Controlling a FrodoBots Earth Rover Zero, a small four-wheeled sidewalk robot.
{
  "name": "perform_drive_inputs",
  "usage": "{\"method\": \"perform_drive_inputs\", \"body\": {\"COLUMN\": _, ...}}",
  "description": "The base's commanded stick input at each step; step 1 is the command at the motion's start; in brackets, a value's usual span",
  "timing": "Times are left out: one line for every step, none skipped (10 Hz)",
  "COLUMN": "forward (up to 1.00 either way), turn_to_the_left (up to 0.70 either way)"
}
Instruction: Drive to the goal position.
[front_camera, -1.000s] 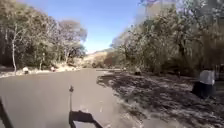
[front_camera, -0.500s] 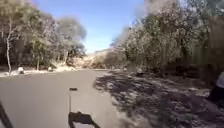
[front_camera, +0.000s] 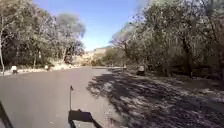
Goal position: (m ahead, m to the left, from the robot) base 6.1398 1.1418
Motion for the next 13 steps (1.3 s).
{"method": "perform_drive_inputs", "body": {"forward": 1.0, "turn_to_the_left": 0.27}}
{"method": "perform_drive_inputs", "body": {"forward": 1.0, "turn_to_the_left": 0.27}}
{"method": "perform_drive_inputs", "body": {"forward": 1.0, "turn_to_the_left": 0.27}}
{"method": "perform_drive_inputs", "body": {"forward": 1.0, "turn_to_the_left": 0.0}}
{"method": "perform_drive_inputs", "body": {"forward": 1.0, "turn_to_the_left": 0.0}}
{"method": "perform_drive_inputs", "body": {"forward": 1.0, "turn_to_the_left": 0.0}}
{"method": "perform_drive_inputs", "body": {"forward": 1.0, "turn_to_the_left": 0.0}}
{"method": "perform_drive_inputs", "body": {"forward": 1.0, "turn_to_the_left": 0.0}}
{"method": "perform_drive_inputs", "body": {"forward": 1.0, "turn_to_the_left": 0.0}}
{"method": "perform_drive_inputs", "body": {"forward": 1.0, "turn_to_the_left": 0.0}}
{"method": "perform_drive_inputs", "body": {"forward": 1.0, "turn_to_the_left": 0.0}}
{"method": "perform_drive_inputs", "body": {"forward": 1.0, "turn_to_the_left": 0.0}}
{"method": "perform_drive_inputs", "body": {"forward": 1.0, "turn_to_the_left": 0.0}}
